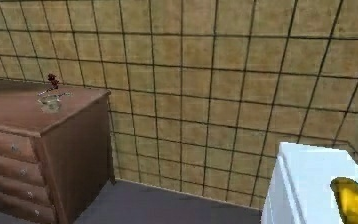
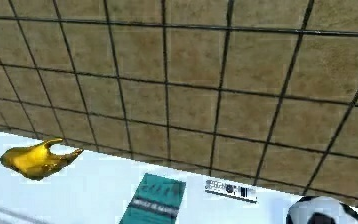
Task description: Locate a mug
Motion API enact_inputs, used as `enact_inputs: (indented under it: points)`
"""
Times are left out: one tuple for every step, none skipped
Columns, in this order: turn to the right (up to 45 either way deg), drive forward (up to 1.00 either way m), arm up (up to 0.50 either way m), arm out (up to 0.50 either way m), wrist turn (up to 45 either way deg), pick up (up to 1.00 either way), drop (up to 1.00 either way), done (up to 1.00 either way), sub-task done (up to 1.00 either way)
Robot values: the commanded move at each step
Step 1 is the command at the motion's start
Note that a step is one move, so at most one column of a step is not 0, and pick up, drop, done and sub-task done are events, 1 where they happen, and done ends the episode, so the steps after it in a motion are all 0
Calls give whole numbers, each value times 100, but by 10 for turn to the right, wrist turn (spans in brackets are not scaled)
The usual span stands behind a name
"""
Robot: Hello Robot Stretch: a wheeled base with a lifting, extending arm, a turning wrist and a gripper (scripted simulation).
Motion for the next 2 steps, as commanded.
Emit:
enact_inputs:
  points:
    - [-180, 0, 0, 0, 0, 0, 0, 0, 0]
    - [0, 50, 0, 0, 0, 0, 0, 0, 0]
